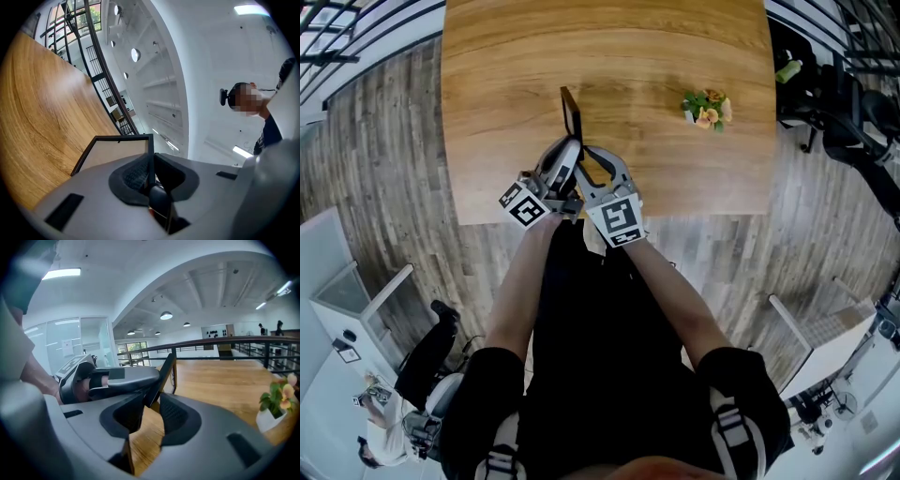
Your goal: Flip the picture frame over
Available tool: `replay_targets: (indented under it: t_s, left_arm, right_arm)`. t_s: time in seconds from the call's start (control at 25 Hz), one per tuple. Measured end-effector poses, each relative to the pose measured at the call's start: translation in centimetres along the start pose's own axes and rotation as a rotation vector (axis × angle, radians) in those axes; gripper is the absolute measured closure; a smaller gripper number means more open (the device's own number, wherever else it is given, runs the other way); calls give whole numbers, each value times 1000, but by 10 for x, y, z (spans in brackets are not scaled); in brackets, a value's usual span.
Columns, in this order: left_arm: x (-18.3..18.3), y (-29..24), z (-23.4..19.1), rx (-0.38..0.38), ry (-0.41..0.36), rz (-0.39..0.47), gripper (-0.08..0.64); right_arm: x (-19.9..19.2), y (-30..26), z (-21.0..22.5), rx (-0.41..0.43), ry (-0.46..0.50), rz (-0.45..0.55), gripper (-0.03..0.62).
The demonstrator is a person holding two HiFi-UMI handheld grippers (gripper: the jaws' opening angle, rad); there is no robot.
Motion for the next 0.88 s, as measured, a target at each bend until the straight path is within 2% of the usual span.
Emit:
replay_targets:
  t_s: [0.28, 0.44, 0.56, 0.68, 0.88]
  left_arm:
    - [2, 0, -5, 20, 8, 12, 505]
    - [0, 0, -3, 21, -6, -28, 505]
    - [-4, 0, -4, 31, -18, -68, 501]
    - [-9, 2, -6, 47, -17, -101, 457]
    - [-16, 5, -15, 101, 21, -117, 431]
  right_arm:
    - [-1, -4, 3, 3, 21, -36, 485]
    - [-5, 0, 9, 0, 68, -40, 506]
    - [-9, 4, 17, -24, 156, -66, 514]
    - [-13, 6, 23, -43, 269, -93, 520]
    - [-25, 10, 27, -76, 530, -136, 522]
Point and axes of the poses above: the fingertips, and each gripper's own axes: y backward along the fingers, z to its right, x out of its top, the point moved 2 cm from there along y, backward along the fingers, and after that the axes turned 1 degree about -y, right-handed, at the moved point
